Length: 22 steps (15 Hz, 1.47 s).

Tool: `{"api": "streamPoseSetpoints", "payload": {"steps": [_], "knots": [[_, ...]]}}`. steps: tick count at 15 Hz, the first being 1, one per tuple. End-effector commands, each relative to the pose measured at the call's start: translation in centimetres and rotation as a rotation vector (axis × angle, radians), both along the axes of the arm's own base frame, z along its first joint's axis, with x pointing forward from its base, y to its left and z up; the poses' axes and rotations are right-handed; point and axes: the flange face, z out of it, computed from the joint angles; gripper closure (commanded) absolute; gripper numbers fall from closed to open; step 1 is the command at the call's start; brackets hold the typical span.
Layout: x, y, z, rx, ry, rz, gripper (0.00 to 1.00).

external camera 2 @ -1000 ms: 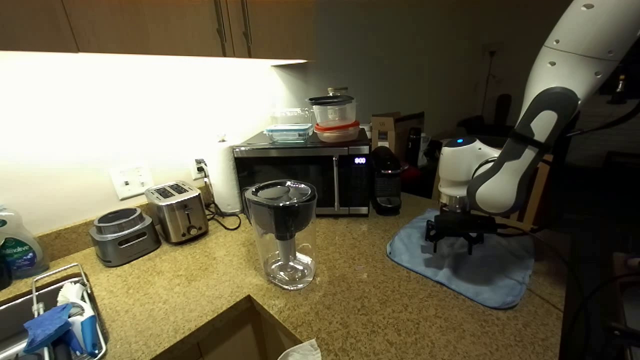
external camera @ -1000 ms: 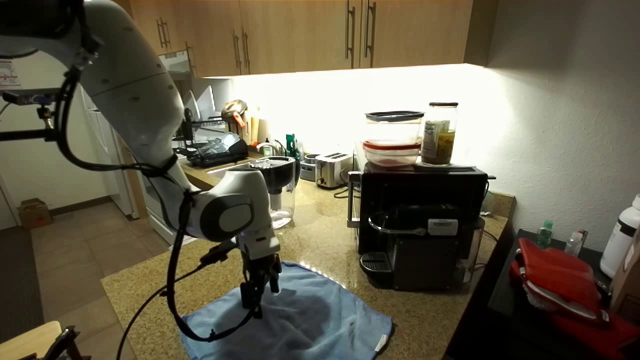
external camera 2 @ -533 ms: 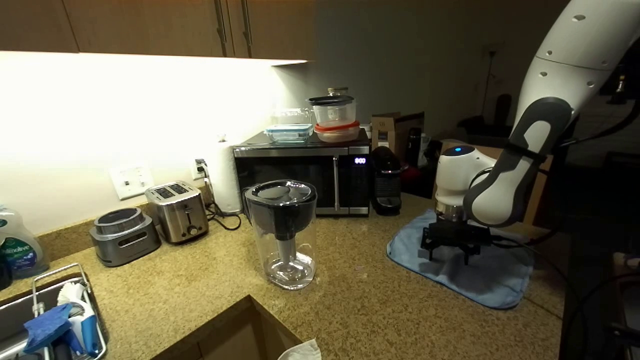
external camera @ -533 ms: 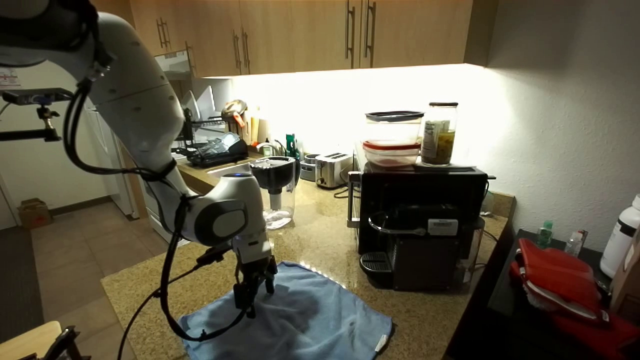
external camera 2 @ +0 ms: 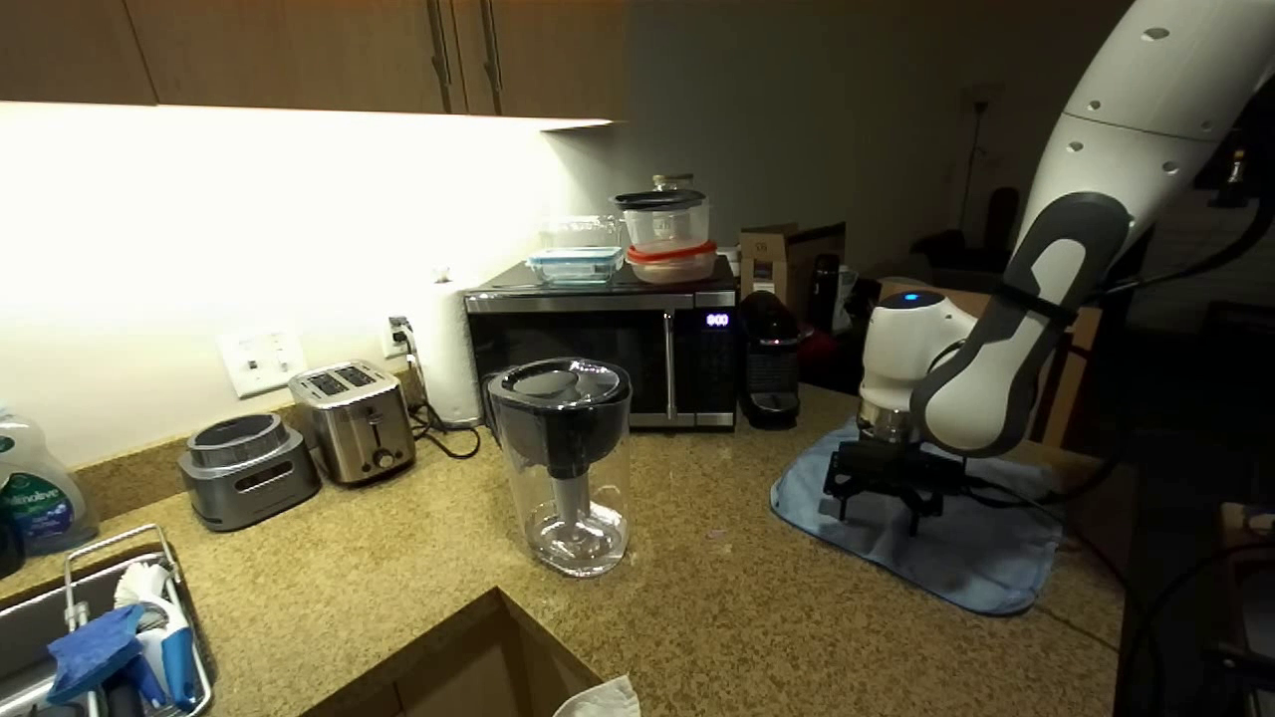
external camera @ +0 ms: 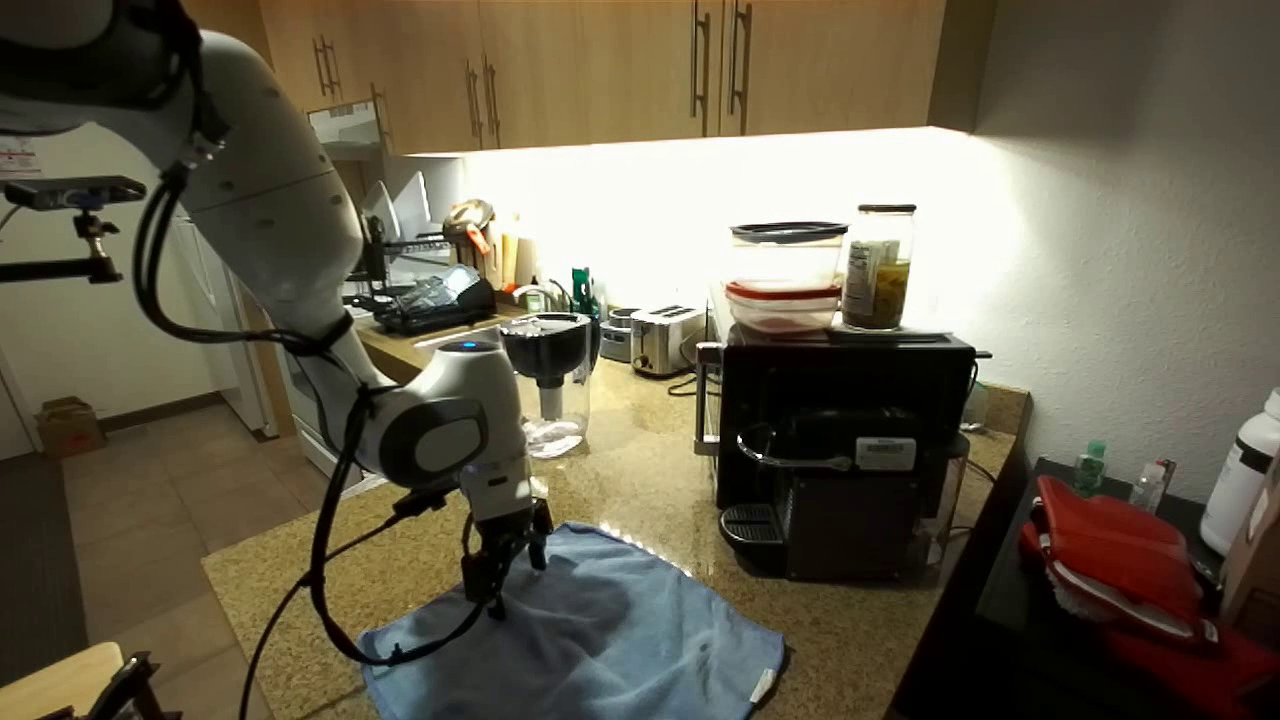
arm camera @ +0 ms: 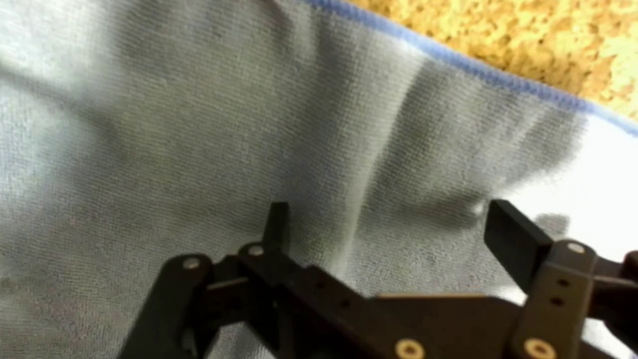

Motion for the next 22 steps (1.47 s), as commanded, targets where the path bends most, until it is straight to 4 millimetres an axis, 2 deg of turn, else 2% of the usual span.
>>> {"api": "streamPoseSetpoints", "payload": {"steps": [1,4,7,15,22], "knots": [[0.5,-1.1,-0.8,-0.019,-0.061,-0.075,0.00],[0.6,-1.8,-1.8,-0.032,-0.062,-0.116,0.00],[0.5,-1.5,-2.3,-0.025,-0.034,-0.139,0.00],[1.0,0.8,-1.8,0.018,0.015,-0.128,0.00],[2.0,4.2,-1.8,0.031,0.054,-0.113,0.00]]}}
